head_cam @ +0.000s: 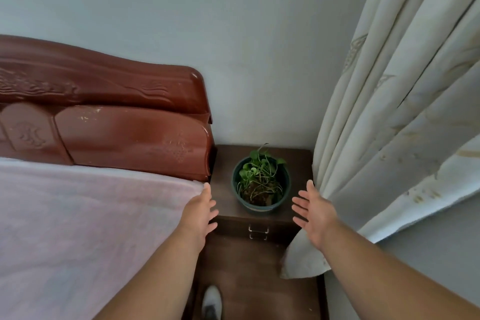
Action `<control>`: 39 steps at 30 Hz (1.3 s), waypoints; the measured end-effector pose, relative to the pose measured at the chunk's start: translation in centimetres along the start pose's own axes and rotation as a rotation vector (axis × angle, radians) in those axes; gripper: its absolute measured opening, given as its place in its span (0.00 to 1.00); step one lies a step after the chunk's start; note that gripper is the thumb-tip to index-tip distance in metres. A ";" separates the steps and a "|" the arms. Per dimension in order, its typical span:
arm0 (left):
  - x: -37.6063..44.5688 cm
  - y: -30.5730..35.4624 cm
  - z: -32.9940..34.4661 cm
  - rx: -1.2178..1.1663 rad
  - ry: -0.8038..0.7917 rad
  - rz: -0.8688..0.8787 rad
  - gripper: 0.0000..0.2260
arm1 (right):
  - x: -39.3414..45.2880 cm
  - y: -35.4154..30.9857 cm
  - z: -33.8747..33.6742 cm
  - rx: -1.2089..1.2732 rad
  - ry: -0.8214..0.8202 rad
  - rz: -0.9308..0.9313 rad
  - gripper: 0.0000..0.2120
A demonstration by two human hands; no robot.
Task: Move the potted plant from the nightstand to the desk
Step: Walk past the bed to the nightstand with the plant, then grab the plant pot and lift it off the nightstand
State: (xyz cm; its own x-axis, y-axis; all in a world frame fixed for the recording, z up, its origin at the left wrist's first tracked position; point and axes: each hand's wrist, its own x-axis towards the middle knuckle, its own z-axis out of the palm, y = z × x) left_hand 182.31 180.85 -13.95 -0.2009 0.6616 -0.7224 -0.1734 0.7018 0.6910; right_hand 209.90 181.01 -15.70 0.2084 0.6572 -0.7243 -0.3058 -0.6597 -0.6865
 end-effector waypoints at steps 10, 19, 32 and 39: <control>9.9 4.0 1.6 0.153 -0.099 -0.080 0.33 | 5.1 -2.1 0.9 0.130 0.168 0.029 0.35; 15.6 6.7 1.7 0.254 -0.174 -0.137 0.31 | 8.2 -1.4 1.9 0.207 0.271 0.074 0.36; 25.6 1.1 4.5 0.169 -0.022 -0.165 0.25 | 19.7 2.9 1.3 0.165 0.244 0.126 0.33; 33.9 -5.9 6.8 0.161 -0.050 -0.109 0.21 | 28.2 8.8 1.1 0.078 0.256 0.100 0.24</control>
State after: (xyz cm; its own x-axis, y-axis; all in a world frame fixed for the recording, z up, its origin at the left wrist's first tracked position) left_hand 183.12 200.94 -42.71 -0.1410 0.5891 -0.7957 -0.0346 0.8003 0.5986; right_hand 212.06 194.19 -42.11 0.3983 0.4701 -0.7876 -0.4053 -0.6801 -0.6109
